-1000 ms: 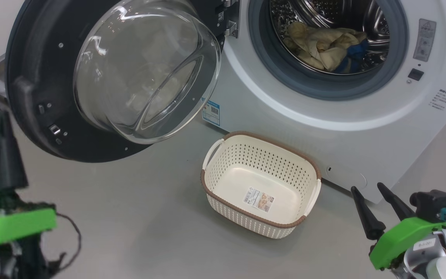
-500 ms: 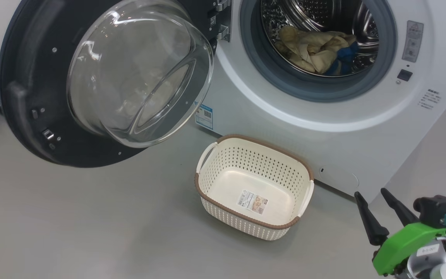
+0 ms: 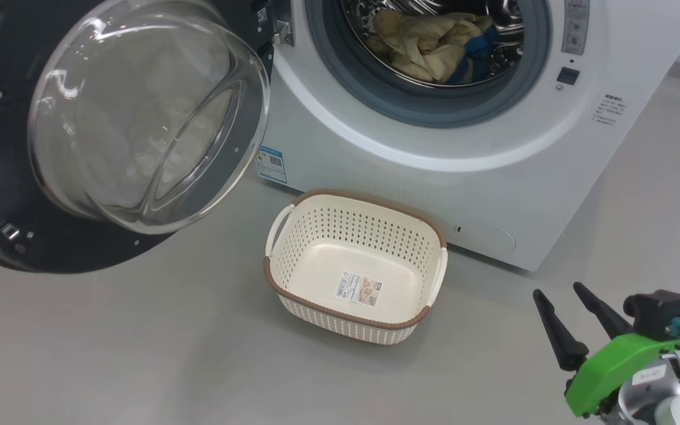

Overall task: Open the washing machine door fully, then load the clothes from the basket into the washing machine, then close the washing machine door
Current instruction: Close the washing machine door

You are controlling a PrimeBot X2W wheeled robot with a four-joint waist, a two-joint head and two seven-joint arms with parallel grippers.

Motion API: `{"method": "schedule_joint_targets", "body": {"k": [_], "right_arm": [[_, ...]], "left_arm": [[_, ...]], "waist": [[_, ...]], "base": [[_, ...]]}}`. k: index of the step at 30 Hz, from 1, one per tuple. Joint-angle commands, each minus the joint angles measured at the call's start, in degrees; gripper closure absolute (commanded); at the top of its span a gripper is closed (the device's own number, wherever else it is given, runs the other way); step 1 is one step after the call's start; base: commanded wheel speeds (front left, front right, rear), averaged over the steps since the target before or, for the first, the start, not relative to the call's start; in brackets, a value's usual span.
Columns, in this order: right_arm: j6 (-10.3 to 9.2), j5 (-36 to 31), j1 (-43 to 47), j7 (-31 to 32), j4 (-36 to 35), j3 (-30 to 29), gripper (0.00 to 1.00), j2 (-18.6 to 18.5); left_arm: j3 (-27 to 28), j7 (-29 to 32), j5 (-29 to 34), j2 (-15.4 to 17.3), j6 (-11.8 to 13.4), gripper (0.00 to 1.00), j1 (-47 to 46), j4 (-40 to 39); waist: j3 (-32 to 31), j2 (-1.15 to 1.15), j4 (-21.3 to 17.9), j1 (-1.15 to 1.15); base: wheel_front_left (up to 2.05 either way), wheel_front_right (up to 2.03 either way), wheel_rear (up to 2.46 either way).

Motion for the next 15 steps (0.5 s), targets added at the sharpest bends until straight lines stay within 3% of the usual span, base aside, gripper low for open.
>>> {"method": "schedule_joint_targets", "body": {"k": [1, 8, 15], "right_arm": [[0.00, 0.2, -2.9, 0.1, -2.3, 0.5, 0.00, -1.9], [0.00, 0.2, -3.3, 1.5, -4.0, -0.1, 0.00, -2.7], [0.00, 0.4, -3.5, 2.4, -5.1, -0.4, 0.00, -3.4]], "left_arm": [[1.0, 0.3, -0.1, 4.0, -0.3, 1.00, -2.3, -1.4], [2.9, -0.2, -1.2, 4.7, -2.9, 1.00, -3.1, 3.1], [1.4, 1.0, 0.1, 5.2, -4.2, 1.00, -3.3, 6.0]], "waist": [[0.9, 0.00, -0.9, 0.00], [3.6, 0.00, -3.0, 0.00], [4.9, 0.00, -3.8, 0.00]], "base": [[0.00, 0.00, 0.00], [0.00, 0.00, 0.00], [0.00, 0.00, 0.00]]}}
